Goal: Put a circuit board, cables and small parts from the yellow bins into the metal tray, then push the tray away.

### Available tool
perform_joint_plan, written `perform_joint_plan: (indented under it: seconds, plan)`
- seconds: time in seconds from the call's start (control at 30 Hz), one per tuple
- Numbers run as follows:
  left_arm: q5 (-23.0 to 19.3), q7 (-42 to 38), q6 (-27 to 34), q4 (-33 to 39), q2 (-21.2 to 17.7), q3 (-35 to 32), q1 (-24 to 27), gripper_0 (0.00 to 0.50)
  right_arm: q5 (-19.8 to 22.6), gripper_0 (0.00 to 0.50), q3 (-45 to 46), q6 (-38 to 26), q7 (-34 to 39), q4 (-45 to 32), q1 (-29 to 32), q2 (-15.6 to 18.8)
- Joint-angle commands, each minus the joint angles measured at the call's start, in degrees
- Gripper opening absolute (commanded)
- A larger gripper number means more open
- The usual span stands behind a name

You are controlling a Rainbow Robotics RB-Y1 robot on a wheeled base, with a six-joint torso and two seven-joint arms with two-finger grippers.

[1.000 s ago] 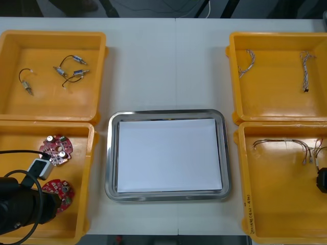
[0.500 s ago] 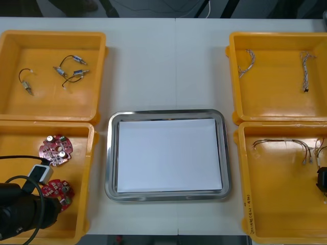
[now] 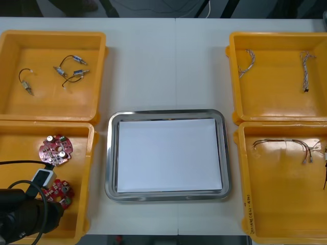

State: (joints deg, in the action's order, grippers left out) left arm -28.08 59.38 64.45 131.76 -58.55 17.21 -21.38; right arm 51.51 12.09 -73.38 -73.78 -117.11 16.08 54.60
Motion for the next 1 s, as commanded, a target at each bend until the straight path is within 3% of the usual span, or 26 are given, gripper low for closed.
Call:
perform_joint_plan:
  seconds: [0.03, 0.27, 0.4, 0.47, 0.5, 0.57, 1.0]
  plan:
    - [0.8, -6.6, -0.8, 0.1, -2.3, 1.1, -0.7, 0.500, 1.2, 0.000, 2.7, -2.6, 1.9, -3.4, -0.2, 0.0]
    - [0.8, -6.8, -0.8, -0.3, -2.3, 1.1, -0.5, 0.500, 2.8, 0.000, 2.7, -6.2, 5.2, -6.3, -0.2, -0.6]
    - [0.8, -6.8, -1.4, -0.5, -2.3, 1.5, -0.2, 0.500, 2.9, 0.000, 2.9, -9.9, 9.1, -10.0, -0.2, -2.7]
    - [0.8, -7.0, -1.4, -0.5, -2.3, 1.6, 0.0, 0.403, 2.4, 0.000, 2.9, -11.3, 10.6, -11.6, -0.2, -3.8]
    - [0.8, -7.0, -1.4, -0.5, -2.3, 1.6, 0.0, 0.199, 1.9, 0.000, 2.9, -12.1, 11.5, -12.6, -0.2, -4.6]
    - [0.8, -7.0, -1.4, -0.5, -2.3, 1.6, 0.1, 0.000, 1.4, 0.000, 2.9, -12.9, 12.3, -13.8, -0.2, -5.7]
    - [0.7, -7.0, -2.0, -0.5, -2.6, 1.6, 0.4, 0.000, -2.2, 0.000, 2.6, -13.1, 11.5, -13.2, 1.0, -10.7]
